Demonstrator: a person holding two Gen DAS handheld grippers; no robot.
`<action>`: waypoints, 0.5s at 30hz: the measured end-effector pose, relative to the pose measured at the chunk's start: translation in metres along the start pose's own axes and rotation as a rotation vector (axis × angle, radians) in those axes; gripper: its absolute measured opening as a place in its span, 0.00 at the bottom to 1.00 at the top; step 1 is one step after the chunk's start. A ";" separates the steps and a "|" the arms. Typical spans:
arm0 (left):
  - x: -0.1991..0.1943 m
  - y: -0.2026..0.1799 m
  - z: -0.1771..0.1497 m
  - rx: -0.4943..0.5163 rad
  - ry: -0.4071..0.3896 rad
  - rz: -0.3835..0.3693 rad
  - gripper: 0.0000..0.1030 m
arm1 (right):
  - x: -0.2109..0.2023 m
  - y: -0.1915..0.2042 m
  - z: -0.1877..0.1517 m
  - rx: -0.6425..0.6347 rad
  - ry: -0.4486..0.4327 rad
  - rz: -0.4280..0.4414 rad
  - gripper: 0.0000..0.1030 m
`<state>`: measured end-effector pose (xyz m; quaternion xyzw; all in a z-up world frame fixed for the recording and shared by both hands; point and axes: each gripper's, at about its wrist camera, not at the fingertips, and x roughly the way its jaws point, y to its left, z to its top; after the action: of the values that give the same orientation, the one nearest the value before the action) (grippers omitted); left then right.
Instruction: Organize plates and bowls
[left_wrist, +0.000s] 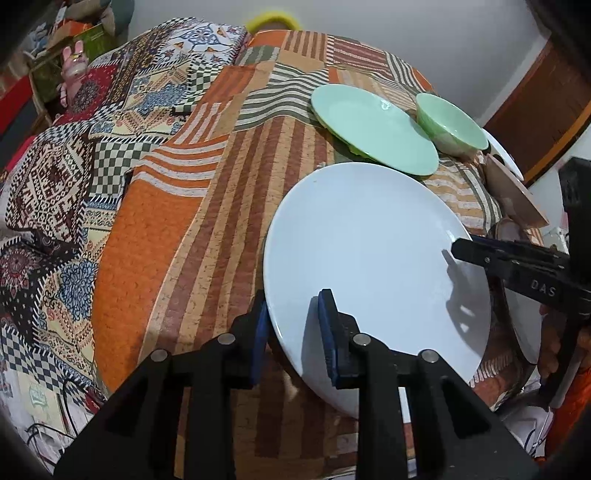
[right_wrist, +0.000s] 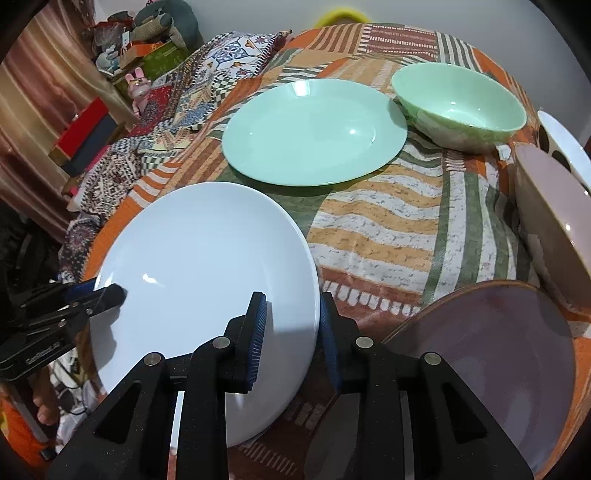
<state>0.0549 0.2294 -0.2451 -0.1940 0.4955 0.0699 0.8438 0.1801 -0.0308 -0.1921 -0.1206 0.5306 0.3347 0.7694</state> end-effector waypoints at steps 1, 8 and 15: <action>-0.001 0.001 0.000 -0.004 -0.001 0.003 0.25 | 0.000 0.002 -0.001 -0.006 0.002 0.006 0.26; -0.006 0.002 -0.003 -0.016 -0.010 0.017 0.25 | 0.000 0.006 -0.002 -0.010 -0.001 0.016 0.24; -0.013 0.002 -0.003 -0.036 -0.024 0.010 0.25 | -0.007 0.011 -0.004 -0.018 -0.026 0.002 0.24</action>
<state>0.0449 0.2313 -0.2355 -0.2058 0.4848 0.0851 0.8458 0.1681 -0.0274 -0.1852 -0.1228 0.5175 0.3421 0.7747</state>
